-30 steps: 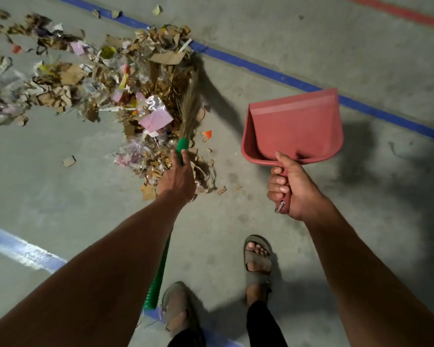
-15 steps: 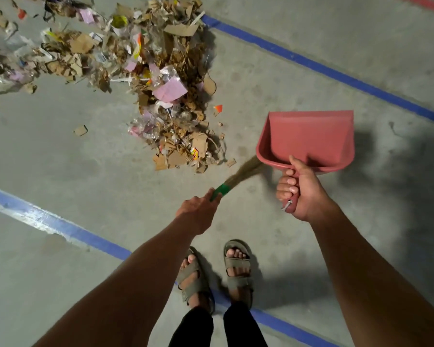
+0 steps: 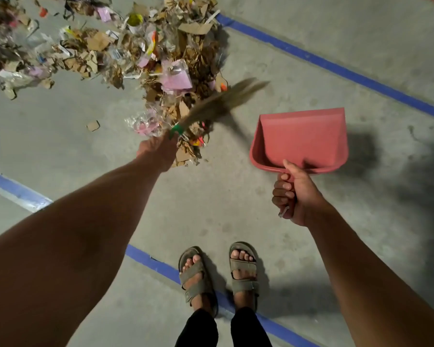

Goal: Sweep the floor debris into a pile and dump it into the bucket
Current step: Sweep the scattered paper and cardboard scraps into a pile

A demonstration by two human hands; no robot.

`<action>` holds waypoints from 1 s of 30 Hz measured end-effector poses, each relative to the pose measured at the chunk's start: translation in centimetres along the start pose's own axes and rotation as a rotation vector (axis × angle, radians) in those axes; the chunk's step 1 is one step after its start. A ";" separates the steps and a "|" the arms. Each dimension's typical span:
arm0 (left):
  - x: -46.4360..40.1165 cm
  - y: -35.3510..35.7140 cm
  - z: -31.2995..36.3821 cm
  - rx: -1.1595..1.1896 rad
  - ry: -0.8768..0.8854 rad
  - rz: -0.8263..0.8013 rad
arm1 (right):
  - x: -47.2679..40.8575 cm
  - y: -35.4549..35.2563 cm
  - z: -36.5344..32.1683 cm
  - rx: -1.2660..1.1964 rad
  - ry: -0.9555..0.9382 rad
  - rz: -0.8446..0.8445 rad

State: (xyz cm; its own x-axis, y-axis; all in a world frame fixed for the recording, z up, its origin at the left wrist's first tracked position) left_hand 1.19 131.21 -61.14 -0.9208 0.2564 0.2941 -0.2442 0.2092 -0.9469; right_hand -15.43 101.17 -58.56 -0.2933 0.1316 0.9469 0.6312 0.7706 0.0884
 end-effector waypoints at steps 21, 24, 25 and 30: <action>6.9 0.8 0.2 0.132 0.237 -0.144 | 2.3 6.8 -5.0 0.047 -0.030 -0.018; 6.8 3.1 -1.8 0.025 0.196 -0.220 | 1.9 8.1 -2.9 0.050 -0.023 -0.006; 6.1 3.3 -2.9 0.005 0.154 -0.221 | 1.8 8.6 -2.1 0.056 -0.022 -0.001; -0.3 2.4 -10.2 0.004 0.075 -0.098 | 1.1 12.2 3.0 0.000 -0.038 0.017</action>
State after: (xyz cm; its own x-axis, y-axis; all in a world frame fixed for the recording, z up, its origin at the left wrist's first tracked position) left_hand 3.96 141.28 -62.17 -0.8672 0.3051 0.3936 -0.3328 0.2329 -0.9138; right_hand -10.20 112.57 -57.38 -0.3095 0.1678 0.9360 0.6364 0.7679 0.0728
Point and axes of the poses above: each hand's wrist, its own x-axis away from the middle knuckle, its own y-axis out of the palm, z = x × y, the point moved 9 cm from there along -x, towards the middle knuckle, and after that the axes turned 13 degrees about z, right-handed, at the moved point
